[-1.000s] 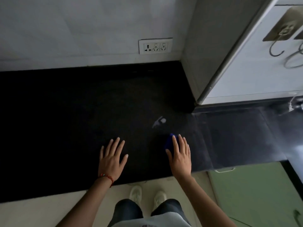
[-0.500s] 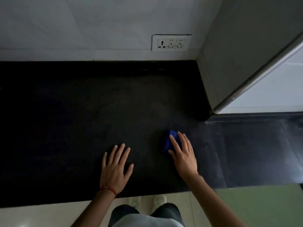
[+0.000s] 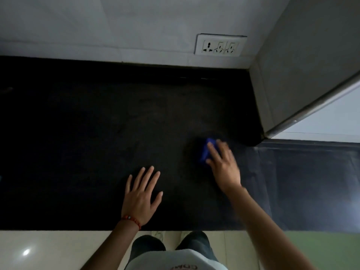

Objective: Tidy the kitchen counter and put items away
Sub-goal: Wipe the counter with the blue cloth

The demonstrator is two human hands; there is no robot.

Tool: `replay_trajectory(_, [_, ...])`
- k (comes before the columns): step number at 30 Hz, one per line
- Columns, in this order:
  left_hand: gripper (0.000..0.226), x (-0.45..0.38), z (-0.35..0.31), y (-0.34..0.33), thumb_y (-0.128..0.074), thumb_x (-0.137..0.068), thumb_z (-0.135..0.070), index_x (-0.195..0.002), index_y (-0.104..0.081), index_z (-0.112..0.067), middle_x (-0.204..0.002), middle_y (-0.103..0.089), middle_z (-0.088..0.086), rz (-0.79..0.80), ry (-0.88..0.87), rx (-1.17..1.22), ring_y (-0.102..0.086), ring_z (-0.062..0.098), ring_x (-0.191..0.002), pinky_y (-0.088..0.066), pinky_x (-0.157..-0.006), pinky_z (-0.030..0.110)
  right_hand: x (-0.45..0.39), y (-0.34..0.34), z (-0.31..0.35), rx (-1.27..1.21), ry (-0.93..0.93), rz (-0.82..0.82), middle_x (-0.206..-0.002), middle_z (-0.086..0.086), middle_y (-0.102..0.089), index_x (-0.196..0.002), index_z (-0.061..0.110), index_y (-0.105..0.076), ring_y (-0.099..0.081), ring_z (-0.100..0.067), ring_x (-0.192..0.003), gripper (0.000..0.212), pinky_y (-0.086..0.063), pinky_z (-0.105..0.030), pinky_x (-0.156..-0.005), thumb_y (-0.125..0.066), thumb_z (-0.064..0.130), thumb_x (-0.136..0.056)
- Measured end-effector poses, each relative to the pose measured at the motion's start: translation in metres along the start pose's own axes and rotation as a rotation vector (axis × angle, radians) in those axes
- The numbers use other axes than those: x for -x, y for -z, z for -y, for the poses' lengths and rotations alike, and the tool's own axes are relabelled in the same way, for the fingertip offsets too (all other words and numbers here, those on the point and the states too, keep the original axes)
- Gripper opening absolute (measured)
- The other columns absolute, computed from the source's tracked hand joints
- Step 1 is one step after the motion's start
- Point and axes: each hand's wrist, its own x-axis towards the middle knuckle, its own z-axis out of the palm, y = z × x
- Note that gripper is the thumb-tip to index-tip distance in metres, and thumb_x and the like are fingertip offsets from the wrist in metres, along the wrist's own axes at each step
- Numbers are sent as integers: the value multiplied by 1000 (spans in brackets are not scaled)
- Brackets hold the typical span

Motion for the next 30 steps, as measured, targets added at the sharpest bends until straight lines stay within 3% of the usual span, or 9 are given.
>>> replay_trajectory(2, [62,-1,0,-1,-6,-87,-57,-138,-29,-30,-148,-35,-3,-8,2,-1,-19,16,-137,-27,-107,49,-18,-2,13,-70,-222,-32,-145,-21,-37,-136,17,-42,-31,-41,-135,50,-34,-54,-108,-42,33,-89])
replay_trajectory(7, [58,-1,0,-1,-32,-82,-51,-137,-31,-30,-147,-37,-2,-25,-3,3,-21,16,-135,-30,-106,49,34,-20,31,89,357,116,-141,-16,-45,-136,25,-38,-41,-34,-131,51,-30,-46,-106,-39,42,-88])
replay_trajectory(8, [58,-1,0,-1,-33,-82,-50,-137,-31,-30,-147,-37,-2,-24,-7,0,-22,16,-136,-29,-106,48,22,-17,18,82,302,61,-139,-18,-47,-134,24,-41,-45,-36,-128,50,-31,-47,-105,-40,42,-88])
replay_trajectory(11, [57,0,0,-1,-32,-83,-50,-136,-32,-29,-147,-37,-2,-21,-13,-4,-30,19,-136,-28,-107,49,-11,-2,7,-54,-221,-36,-142,-23,-41,-134,16,-44,-38,-42,-131,49,-31,-51,-109,-44,33,-89])
replay_trajectory(12, [57,0,0,-1,-32,-83,-50,-136,-33,-29,-146,-38,-2,-20,-13,-6,-32,20,-136,-30,-106,50,-9,-2,16,-74,-264,-35,-142,-24,-40,-134,15,-45,-36,-44,-132,49,-32,-52,-109,-43,32,-88])
replay_trajectory(17, [57,-1,0,0,-34,-82,-49,-135,-35,-29,-146,-39,-2,-23,-13,5,-32,20,-135,-33,-105,51,56,-6,40,66,130,125,-141,-16,-45,-136,22,-40,-42,-36,-130,51,-34,-43,-104,-24,46,-94])
replay_trajectory(21, [57,2,0,1,-33,-82,-49,-134,-36,-28,-144,-42,-1,-23,-25,-10,-36,21,-134,-35,-103,51,49,15,39,-92,27,184,-147,-8,-38,-138,25,-38,-34,-28,-137,71,-31,-38,-109,-10,63,-86])
replay_trajectory(25, [57,2,-1,3,-33,-81,-49,-133,-38,-28,-142,-45,-1,-9,-17,-17,-41,21,-131,-38,-101,50,36,28,40,-321,-248,104,-139,-5,-44,-137,20,-39,-40,-21,-127,51,-37,-35,-104,-47,40,-90])
replay_trajectory(30, [55,3,-1,4,-31,-82,-51,-132,-39,-29,-141,-46,-2,-3,-11,-19,-40,20,-131,-38,-100,50,39,30,40,-295,-327,198,-134,-7,-46,-140,15,-33,-40,-22,-124,58,-36,-36,-104,-54,34,-89])
